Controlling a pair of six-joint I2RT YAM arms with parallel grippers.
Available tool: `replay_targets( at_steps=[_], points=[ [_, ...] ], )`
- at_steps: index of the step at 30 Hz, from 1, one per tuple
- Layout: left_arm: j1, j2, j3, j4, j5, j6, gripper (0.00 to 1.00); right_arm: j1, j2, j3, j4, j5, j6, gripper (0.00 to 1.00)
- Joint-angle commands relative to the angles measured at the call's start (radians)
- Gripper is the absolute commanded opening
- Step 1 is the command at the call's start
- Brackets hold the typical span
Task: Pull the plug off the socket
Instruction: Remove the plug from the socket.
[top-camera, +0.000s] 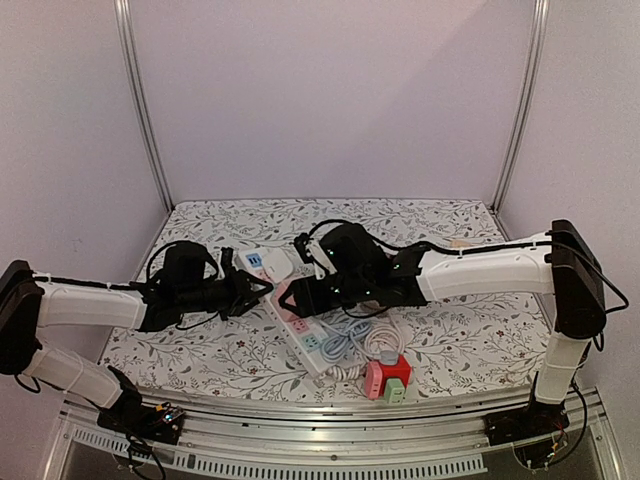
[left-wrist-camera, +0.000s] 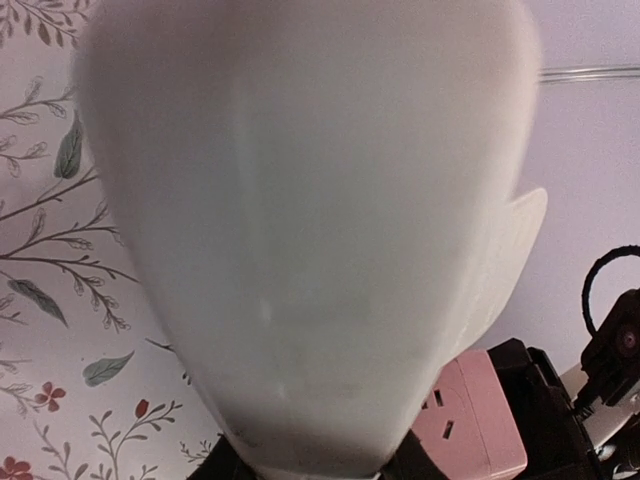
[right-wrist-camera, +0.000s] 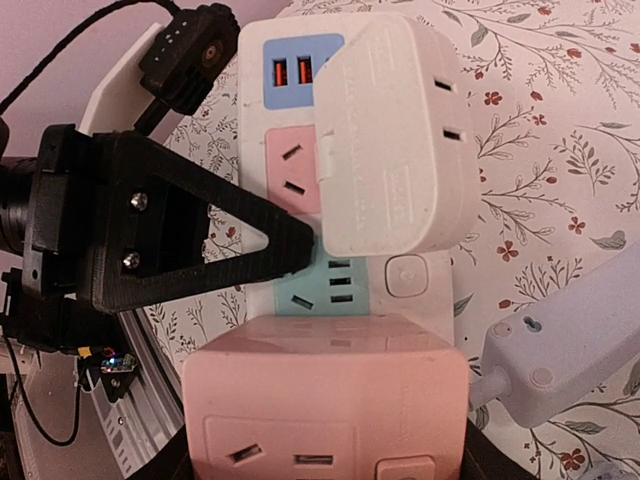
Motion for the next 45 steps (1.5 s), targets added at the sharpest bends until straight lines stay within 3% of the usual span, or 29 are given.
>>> replay_targets(
  at_steps=[1,11,21,29,45],
  points=[
    [-0.024,-0.017,0.019,-0.006,0.007,0.049,0.01,0.024,-0.060,0.009,0.020,0.073,0.033,0.24],
    [-0.025,-0.011,0.017,0.002,0.004,0.050,0.01,0.108,-0.087,0.046,-0.131,0.284,-0.087,0.24],
    [-0.030,0.011,0.014,0.033,0.021,0.058,0.01,0.104,-0.105,0.035,-0.129,0.290,-0.057,0.24],
    [-0.033,-0.009,0.005,0.034,0.024,0.082,0.01,0.035,-0.119,-0.021,-0.044,0.142,0.031,0.25],
    [-0.039,0.002,0.015,0.015,0.004,0.082,0.01,0.118,-0.104,0.044,-0.189,0.339,-0.097,0.25]
  ],
)
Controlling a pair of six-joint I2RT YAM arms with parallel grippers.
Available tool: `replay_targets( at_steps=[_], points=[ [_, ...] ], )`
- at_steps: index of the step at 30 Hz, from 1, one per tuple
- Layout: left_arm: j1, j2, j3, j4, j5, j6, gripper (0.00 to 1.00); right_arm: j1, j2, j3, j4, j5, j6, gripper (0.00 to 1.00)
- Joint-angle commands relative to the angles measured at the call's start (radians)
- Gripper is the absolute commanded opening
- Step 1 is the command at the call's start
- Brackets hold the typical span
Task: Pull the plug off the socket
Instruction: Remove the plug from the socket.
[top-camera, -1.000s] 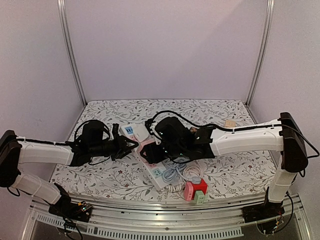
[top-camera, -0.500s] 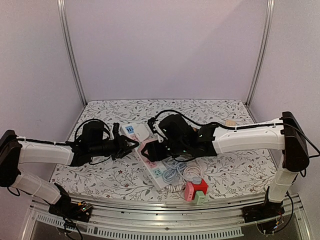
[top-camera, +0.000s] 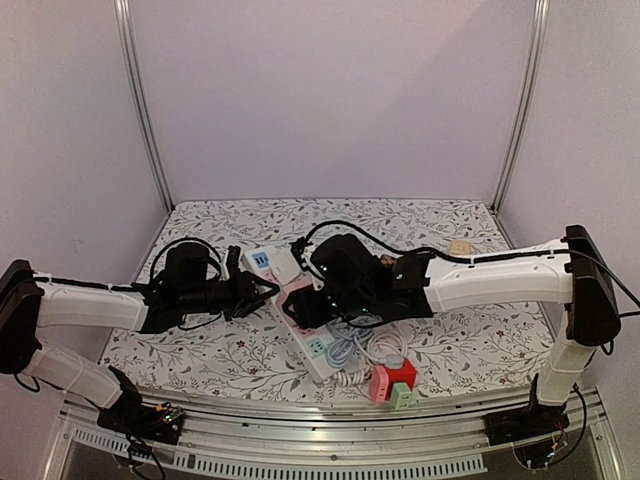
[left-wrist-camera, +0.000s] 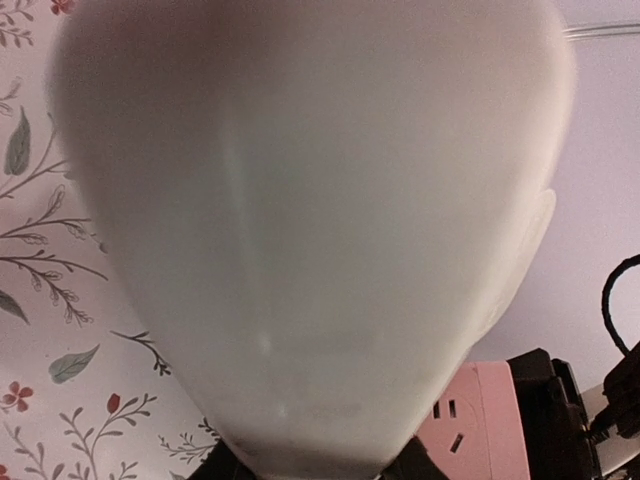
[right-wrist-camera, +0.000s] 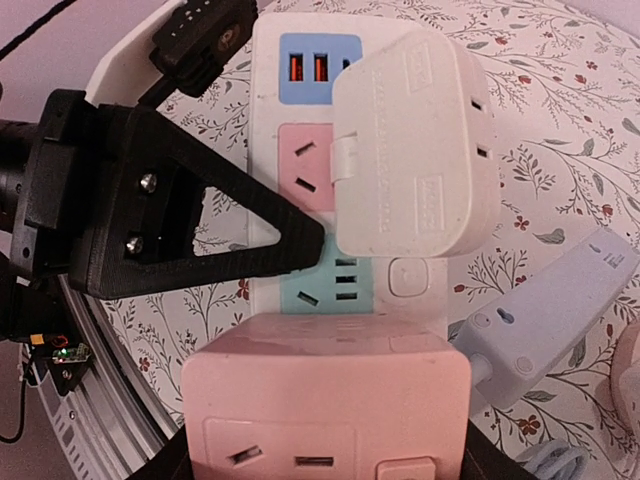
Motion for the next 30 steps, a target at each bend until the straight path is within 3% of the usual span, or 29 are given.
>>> replay_targets(
  at_steps=[1,6,15,30],
  points=[
    [-0.011,-0.002,0.012,-0.012,-0.025,0.038,0.01,0.015,-0.047,0.039,-0.074,0.097,-0.030,0.25],
    [-0.014,0.001,0.004,-0.008,-0.019,0.046,0.01,0.010,-0.058,0.029,-0.065,0.092,-0.007,0.25],
    [-0.021,-0.037,-0.020,0.019,-0.016,0.064,0.00,-0.069,-0.092,-0.076,0.069,-0.053,0.108,0.25],
    [-0.023,-0.056,-0.012,-0.020,-0.029,0.067,0.00,-0.025,-0.099,-0.045,0.010,0.032,0.044,0.24]
  ],
)
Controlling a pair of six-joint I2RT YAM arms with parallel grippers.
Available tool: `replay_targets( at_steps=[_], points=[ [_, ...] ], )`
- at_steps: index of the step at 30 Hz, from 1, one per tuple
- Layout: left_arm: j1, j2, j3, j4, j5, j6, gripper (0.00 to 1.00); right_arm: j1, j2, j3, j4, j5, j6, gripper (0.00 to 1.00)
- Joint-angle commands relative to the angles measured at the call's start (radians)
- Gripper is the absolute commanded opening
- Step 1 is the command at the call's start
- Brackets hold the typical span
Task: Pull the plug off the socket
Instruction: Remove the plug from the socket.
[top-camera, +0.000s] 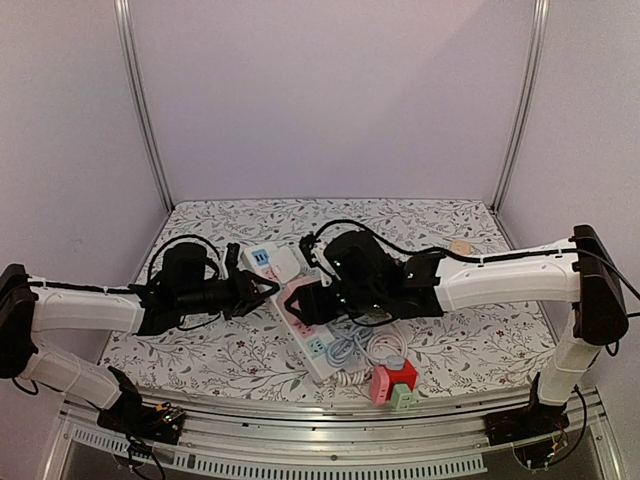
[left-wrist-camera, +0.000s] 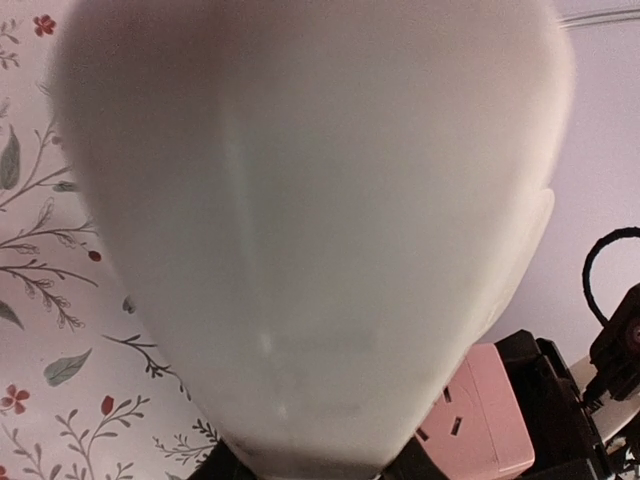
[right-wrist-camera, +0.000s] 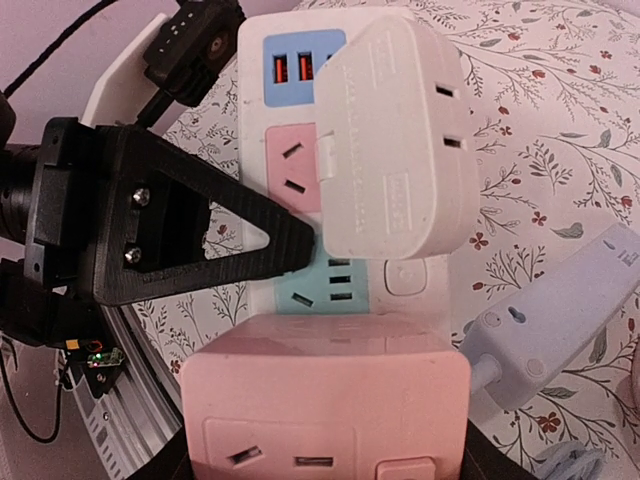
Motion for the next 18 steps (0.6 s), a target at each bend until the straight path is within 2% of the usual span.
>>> replay_targets(
  at_steps=[1,7,12,18],
  points=[
    [-0.005,-0.020,-0.003,-0.030,-0.015,0.037,0.00,0.015,-0.051,0.031,-0.075,0.129,-0.014,0.24],
    [-0.005,-0.017,-0.005,-0.049,-0.031,0.018,0.00,0.056,-0.045,0.064,-0.127,0.214,-0.048,0.24],
    [-0.005,-0.013,0.009,-0.118,-0.047,0.024,0.00,0.058,-0.046,0.063,-0.131,0.221,-0.037,0.24],
    [-0.005,-0.020,-0.007,-0.078,-0.039,0.029,0.00,0.036,-0.050,0.036,-0.092,0.159,-0.003,0.24]
  ],
)
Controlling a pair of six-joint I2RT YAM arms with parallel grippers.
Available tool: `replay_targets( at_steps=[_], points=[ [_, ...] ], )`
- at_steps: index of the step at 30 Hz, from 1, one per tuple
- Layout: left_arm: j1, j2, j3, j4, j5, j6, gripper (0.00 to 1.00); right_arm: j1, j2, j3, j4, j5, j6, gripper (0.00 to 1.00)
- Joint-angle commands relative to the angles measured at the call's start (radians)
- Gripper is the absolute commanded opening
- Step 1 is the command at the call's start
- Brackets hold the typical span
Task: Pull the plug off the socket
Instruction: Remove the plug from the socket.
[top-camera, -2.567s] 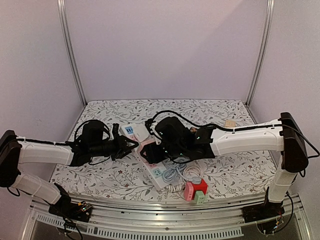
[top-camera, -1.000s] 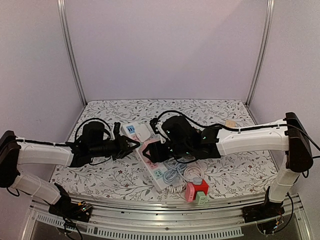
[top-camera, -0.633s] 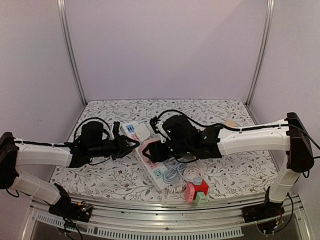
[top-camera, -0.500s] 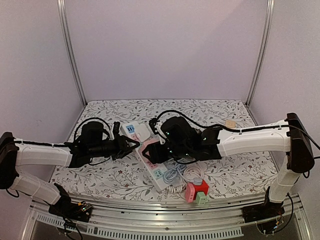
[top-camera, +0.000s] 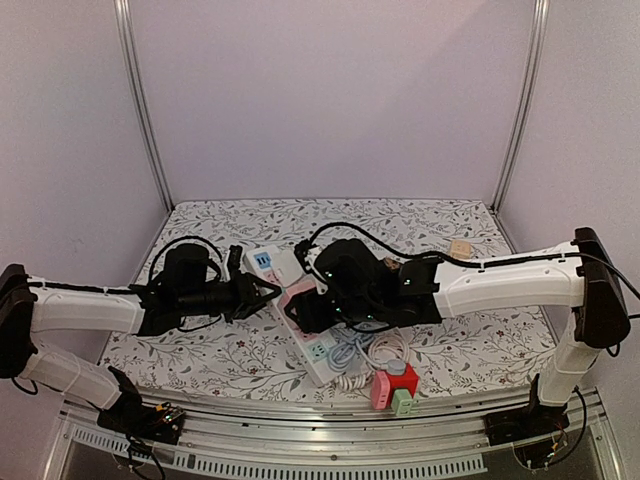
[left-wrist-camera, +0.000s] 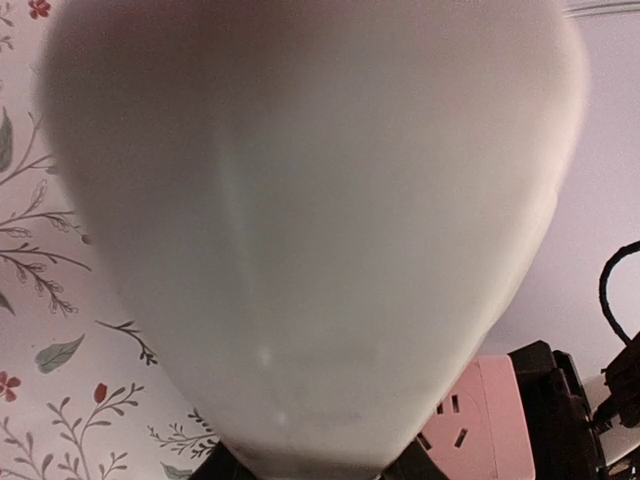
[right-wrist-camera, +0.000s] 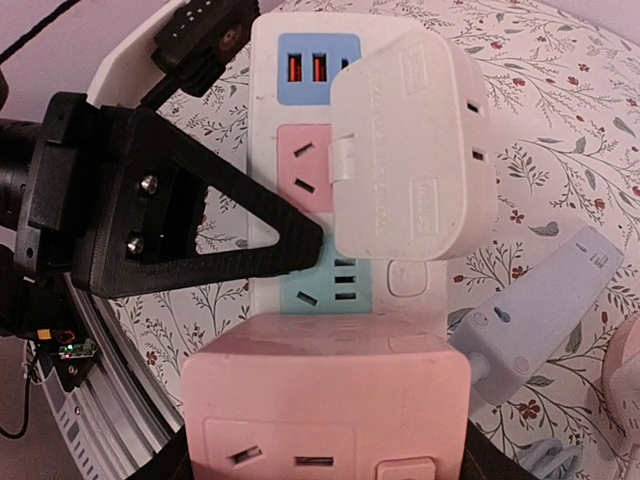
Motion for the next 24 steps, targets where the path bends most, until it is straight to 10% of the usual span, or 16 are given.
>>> replay_targets(
  at_steps=[1,24],
  points=[
    [0.005,-0.022,-0.014,-0.039,-0.032,0.034,0.00,-0.037,-0.054,-0.010,0.004,0.002,0.049,0.24],
    [0.005,-0.024,-0.013,-0.055,-0.032,0.031,0.00,-0.019,-0.081,-0.015,-0.020,0.060,0.003,0.24]
  ],
)
